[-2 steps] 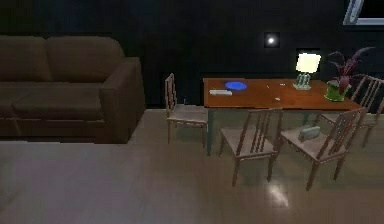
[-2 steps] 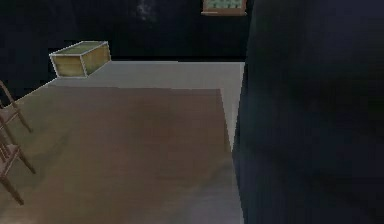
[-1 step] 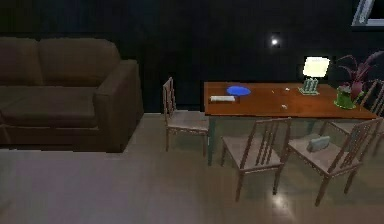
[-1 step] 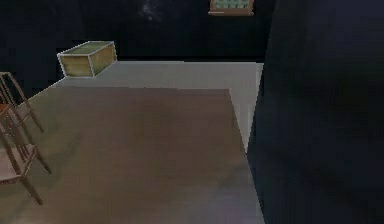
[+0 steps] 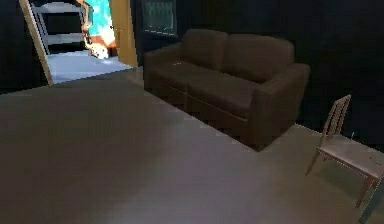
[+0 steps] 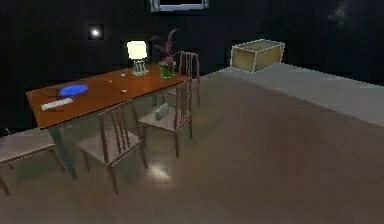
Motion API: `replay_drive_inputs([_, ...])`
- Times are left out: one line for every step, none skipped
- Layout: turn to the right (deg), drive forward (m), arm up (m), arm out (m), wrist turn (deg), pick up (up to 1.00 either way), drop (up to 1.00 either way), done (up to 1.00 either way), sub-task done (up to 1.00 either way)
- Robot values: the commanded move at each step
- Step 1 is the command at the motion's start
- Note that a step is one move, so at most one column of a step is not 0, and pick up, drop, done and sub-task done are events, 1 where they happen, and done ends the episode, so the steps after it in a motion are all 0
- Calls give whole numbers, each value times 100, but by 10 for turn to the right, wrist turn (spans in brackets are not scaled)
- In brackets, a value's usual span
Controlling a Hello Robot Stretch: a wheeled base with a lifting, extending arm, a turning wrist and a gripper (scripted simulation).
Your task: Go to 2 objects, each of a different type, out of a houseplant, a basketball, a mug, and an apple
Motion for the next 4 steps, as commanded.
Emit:
replay_drive_inputs([-390,0,0,0,0,0,0,0,0])
replay_drive_inputs([0,100,0,0,0,0,0,0,0])
replay_drive_inputs([-60,0,0,0,0,0,0,0,0])
replay_drive_inputs([0,10,0,0,0,0,0,0,0])
